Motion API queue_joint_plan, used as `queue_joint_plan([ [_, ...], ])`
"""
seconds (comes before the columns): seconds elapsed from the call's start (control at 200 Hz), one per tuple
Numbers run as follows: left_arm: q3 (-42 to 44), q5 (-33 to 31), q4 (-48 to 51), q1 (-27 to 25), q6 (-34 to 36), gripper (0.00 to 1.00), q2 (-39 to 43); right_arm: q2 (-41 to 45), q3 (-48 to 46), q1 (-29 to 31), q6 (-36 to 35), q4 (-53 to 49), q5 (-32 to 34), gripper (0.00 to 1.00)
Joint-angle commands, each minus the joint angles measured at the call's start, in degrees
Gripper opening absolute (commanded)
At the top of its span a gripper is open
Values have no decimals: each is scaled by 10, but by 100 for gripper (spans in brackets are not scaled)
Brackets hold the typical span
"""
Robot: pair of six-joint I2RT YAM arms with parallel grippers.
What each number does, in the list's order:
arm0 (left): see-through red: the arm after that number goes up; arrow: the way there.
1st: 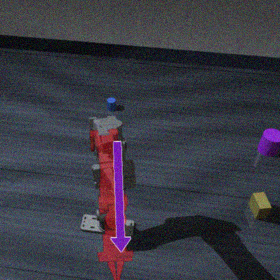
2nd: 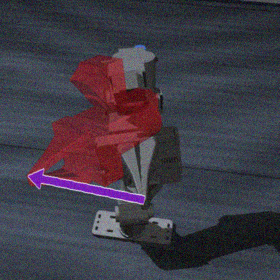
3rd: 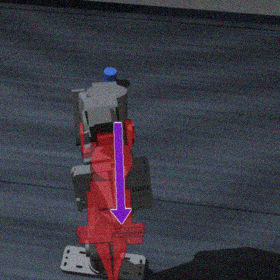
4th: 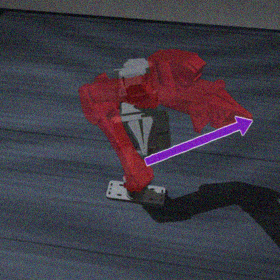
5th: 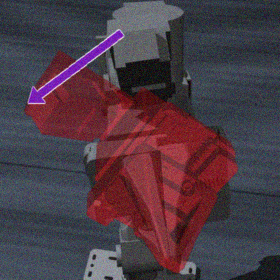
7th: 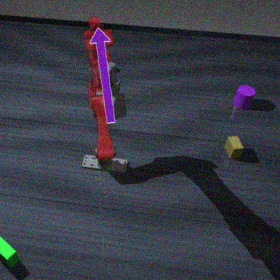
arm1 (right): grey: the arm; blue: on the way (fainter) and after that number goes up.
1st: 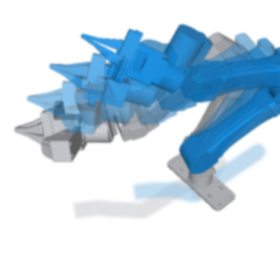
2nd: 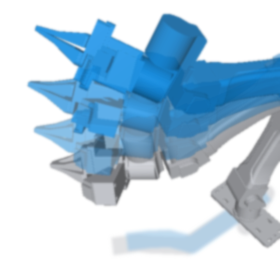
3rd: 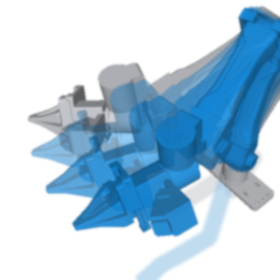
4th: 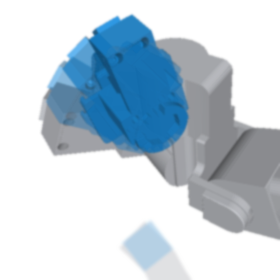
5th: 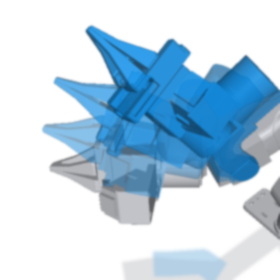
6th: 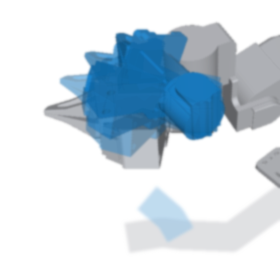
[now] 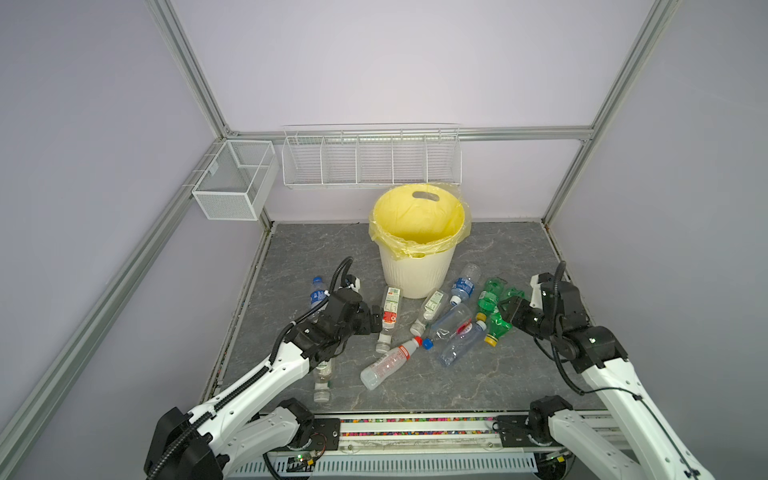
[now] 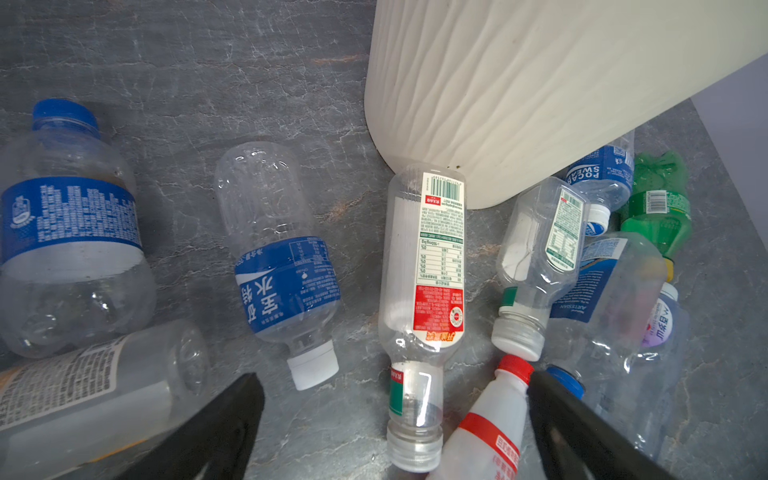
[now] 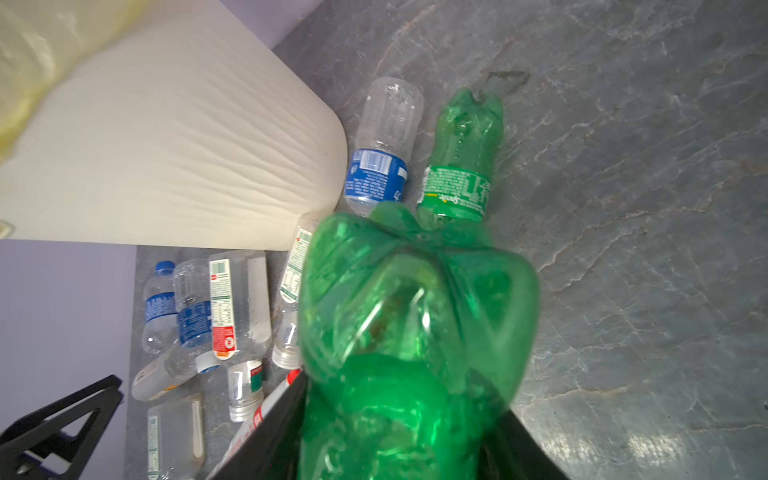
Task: Throw the plastic bottles in the bin
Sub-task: 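Lift the green bottle with the right gripper and carry it over the bin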
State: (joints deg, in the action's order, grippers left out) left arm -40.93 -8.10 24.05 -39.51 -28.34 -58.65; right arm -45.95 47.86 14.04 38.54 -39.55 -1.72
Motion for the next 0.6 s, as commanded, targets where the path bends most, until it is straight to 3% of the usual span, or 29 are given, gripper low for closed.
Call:
queue_joint_plan([
  [0.0,-13,-8,2,-2,-9,99,-2,9,19,4,-6,24,-25,56],
  [0.595,3,10,-10,-2,-15,99,-7,-10,99,3,-1,146,-91,55],
])
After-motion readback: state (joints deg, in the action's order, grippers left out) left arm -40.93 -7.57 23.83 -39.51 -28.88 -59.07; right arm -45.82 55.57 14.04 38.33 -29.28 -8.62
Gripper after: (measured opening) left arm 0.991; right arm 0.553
